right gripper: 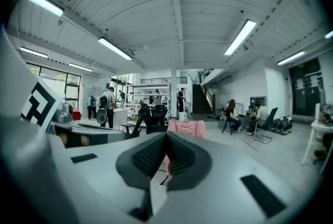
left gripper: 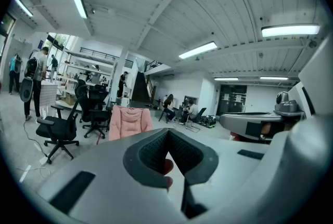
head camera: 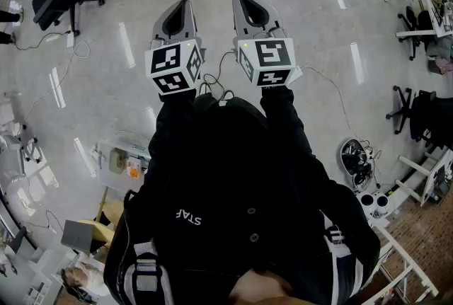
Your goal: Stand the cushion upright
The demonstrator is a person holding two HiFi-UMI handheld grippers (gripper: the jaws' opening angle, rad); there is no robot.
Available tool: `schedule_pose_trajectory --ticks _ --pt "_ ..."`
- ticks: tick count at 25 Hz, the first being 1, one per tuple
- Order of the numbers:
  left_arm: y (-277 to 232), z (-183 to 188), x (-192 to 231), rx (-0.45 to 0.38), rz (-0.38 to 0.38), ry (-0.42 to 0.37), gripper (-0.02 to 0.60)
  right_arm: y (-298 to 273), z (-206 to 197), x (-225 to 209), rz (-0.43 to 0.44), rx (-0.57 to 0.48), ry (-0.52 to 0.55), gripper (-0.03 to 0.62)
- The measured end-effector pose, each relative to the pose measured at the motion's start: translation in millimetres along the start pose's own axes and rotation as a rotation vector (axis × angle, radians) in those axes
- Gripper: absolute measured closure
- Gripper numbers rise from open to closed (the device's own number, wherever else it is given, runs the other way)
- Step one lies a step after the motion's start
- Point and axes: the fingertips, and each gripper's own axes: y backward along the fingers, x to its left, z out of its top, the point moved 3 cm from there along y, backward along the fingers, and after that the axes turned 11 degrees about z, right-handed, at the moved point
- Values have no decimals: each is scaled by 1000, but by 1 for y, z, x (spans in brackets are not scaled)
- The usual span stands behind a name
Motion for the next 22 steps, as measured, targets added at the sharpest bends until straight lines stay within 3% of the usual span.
schedule_pose_trajectory --ticks 22 --pt "-35 1 41 12 -56 11 580 -45 -2 -1 -68 -7 -4 582"
